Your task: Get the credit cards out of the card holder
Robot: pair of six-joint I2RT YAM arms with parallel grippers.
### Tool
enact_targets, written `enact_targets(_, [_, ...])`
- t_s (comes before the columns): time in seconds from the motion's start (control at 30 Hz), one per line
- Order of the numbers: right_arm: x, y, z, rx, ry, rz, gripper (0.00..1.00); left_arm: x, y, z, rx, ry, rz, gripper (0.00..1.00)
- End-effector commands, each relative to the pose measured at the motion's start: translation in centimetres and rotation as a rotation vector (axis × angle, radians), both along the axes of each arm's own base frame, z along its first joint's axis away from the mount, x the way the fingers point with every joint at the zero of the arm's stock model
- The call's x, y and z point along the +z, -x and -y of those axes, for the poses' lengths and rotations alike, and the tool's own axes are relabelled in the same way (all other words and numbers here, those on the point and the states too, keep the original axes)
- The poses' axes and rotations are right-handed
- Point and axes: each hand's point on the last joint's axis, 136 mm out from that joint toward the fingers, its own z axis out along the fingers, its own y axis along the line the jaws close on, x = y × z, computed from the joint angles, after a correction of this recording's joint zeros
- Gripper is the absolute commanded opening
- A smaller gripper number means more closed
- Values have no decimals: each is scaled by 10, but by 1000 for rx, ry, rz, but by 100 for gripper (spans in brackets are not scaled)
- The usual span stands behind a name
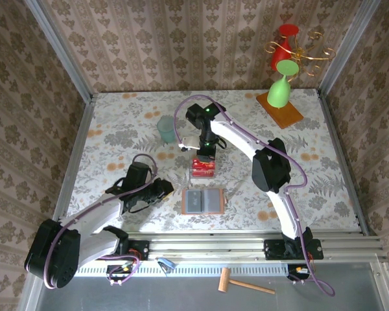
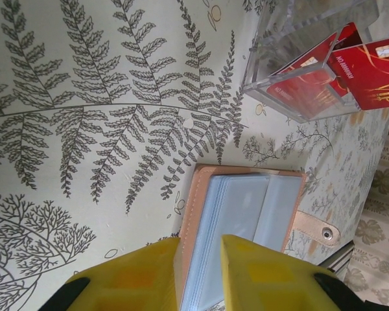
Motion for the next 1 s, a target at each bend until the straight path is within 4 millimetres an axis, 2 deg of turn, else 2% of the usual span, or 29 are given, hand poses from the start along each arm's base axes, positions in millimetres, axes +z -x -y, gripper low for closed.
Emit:
enact_targets(0.0, [-5, 1, 0, 33, 7, -32, 0, 6, -1, 1, -17, 1, -2, 23])
enact_targets(0.27, [-2, -5, -4, 56, 2, -19, 0, 8, -2, 0, -12, -2, 6, 23])
enact_targets(0.77, [-34, 7, 4, 62, 15, -84, 0, 6, 0, -3, -5, -10, 1, 23])
enact_targets(0.97, [-31, -1, 6, 30, 4, -49, 17, 6, 0, -2, -5, -9, -1, 23])
